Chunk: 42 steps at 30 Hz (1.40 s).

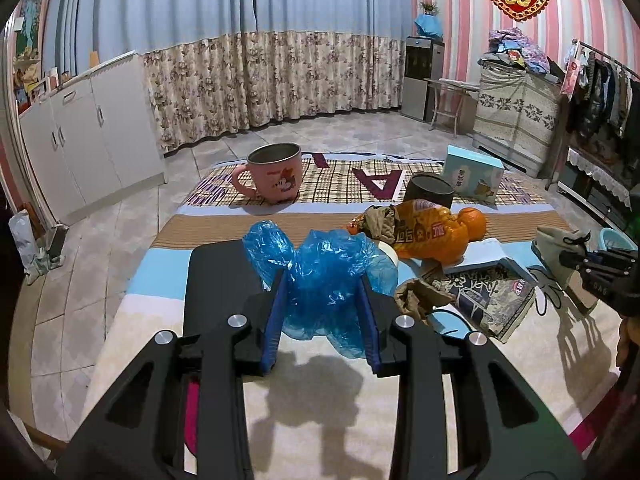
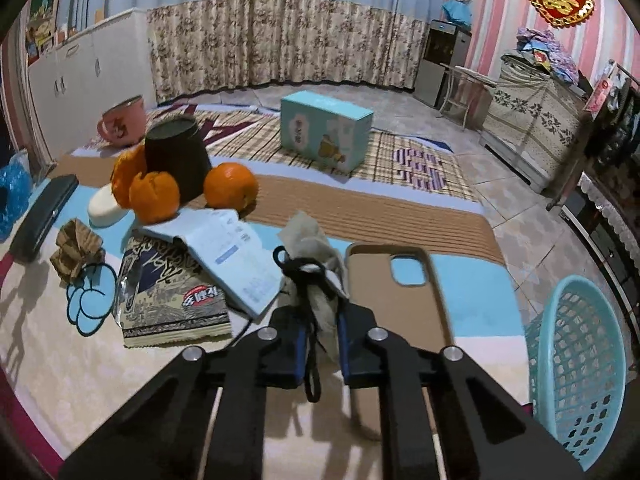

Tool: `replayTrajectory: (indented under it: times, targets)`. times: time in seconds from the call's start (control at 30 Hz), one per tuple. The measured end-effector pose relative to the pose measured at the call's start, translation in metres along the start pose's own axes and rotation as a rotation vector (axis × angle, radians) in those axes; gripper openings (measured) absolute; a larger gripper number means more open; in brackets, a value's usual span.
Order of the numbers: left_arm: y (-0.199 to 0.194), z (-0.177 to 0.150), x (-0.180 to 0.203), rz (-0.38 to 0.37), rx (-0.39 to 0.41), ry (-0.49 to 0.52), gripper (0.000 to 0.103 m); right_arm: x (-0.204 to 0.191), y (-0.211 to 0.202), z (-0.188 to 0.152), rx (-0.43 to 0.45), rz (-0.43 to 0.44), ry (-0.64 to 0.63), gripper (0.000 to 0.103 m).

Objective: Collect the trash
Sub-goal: 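Carry bag and mask over the blue basket while both tools open to drop them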

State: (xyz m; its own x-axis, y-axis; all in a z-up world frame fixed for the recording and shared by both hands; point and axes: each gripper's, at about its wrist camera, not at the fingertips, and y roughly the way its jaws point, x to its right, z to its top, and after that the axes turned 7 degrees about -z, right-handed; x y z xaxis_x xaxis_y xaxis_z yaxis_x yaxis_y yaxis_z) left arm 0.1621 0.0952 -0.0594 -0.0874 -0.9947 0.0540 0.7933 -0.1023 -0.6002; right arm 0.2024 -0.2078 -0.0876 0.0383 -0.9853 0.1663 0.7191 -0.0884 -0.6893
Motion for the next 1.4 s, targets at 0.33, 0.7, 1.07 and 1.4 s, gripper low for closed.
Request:
replayTrajectory:
  times: [0.33,0.7,1.07,1.4]
  targets:
    - [-0.011,0.004,0.007,-0.003,0.006,-0.006,0.031,0.025,-0.023,0.007,0.059,-0.003,0.031,0.010]
    - [-0.027,0.010,0.026,-0.015,0.014,0.002,0.030,0.050,-0.046,0.003,0.097,-0.006,0.059,0.010]
    - [-0.031,0.027,0.078,-0.090,0.026,0.065,0.030,0.091,-0.070,-0.008,0.119,-0.032,0.114,0.010]
    - [-0.010,0.036,0.159,-0.217,0.007,0.132,0.030,0.161,-0.081,-0.026,0.119,-0.091,0.203,0.010]
